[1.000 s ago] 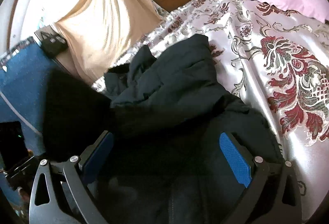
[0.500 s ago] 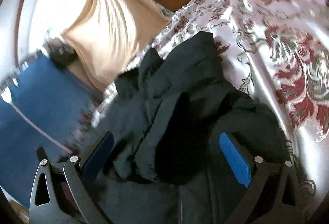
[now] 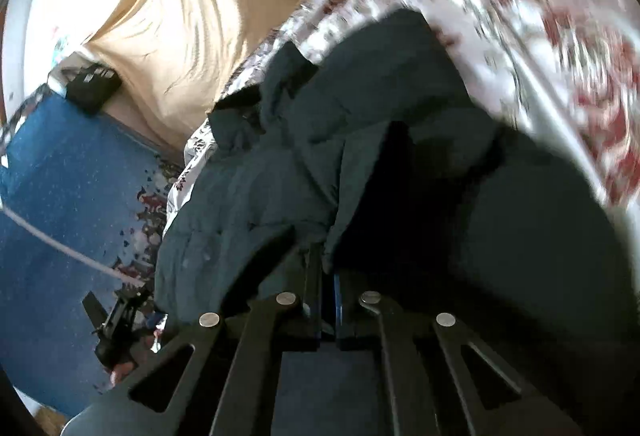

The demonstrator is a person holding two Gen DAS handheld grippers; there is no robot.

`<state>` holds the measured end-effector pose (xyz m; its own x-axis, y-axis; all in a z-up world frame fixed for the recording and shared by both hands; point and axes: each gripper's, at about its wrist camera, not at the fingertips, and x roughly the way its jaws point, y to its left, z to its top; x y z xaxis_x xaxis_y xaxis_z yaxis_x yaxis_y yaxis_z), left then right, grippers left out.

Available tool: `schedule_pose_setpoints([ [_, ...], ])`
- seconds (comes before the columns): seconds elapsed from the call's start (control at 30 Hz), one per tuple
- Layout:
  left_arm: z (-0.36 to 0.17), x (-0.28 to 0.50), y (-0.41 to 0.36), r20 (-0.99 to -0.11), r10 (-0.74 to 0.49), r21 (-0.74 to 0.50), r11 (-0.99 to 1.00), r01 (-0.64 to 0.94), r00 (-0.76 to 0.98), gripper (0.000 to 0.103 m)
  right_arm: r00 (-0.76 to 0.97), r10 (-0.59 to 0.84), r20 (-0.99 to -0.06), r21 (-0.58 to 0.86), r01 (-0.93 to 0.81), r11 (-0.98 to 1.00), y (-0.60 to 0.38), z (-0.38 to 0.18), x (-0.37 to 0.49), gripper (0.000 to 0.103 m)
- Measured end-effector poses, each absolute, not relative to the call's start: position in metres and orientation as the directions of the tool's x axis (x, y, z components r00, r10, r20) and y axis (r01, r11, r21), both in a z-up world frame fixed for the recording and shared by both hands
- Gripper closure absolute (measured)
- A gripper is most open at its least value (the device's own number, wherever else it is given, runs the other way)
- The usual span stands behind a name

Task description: Fold large clothes

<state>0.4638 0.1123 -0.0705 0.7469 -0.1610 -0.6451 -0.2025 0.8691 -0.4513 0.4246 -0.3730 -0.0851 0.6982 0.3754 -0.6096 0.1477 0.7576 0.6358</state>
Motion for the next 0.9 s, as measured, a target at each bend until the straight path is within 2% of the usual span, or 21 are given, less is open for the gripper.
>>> schedule_pose_setpoints([
  [0.1,-0.068,0.463,0.111,-0.627,-0.172,-0.461,0.868,-0.183,0.760,0.011,0.752,0.281,-0.597,0.512,0.088,0.854,-0.369,-0.045,0.423,0.099],
  [0.23,-0.070,0.466,0.104,-0.644,-0.142,-0.412,0.892,-0.185,0.752,0.011,0.800,0.148,-0.582,0.379,0.105,0.920,-0.380,-0.008,0.441,0.099],
  [0.47,-0.088,0.479,0.094,-0.735,-0.085,-0.312,0.924,-0.223,0.673,0.011,0.711,0.055,-0.701,0.277,0.200,0.940,-0.398,-0.053,0.487,0.098],
  [0.57,-0.083,0.478,0.093,-0.718,-0.087,-0.318,0.924,-0.214,0.691,0.011,0.701,0.055,-0.711,0.287,0.217,0.933,-0.397,-0.066,0.483,0.089],
  [0.63,-0.072,0.478,0.089,-0.682,-0.093,-0.335,0.921,-0.198,0.725,0.011,0.734,-0.021,-0.679,0.228,0.237,0.944,-0.396,-0.055,0.472,0.066],
  [0.73,-0.048,0.487,0.066,-0.635,-0.143,-0.327,0.940,-0.095,0.759,0.011,0.807,-0.077,-0.585,0.105,0.170,0.980,-0.378,-0.028,0.465,0.044],
  [0.8,-0.039,0.497,0.043,-0.631,-0.173,-0.281,0.960,-0.015,0.757,0.011,0.820,-0.040,-0.571,0.072,0.098,0.993,-0.366,-0.018,0.473,0.042],
  [0.9,-0.037,0.523,0.001,-0.662,-0.228,-0.196,0.972,0.129,0.714,0.011,0.785,0.099,-0.611,0.123,-0.030,0.992,-0.349,-0.022,0.498,0.042],
])
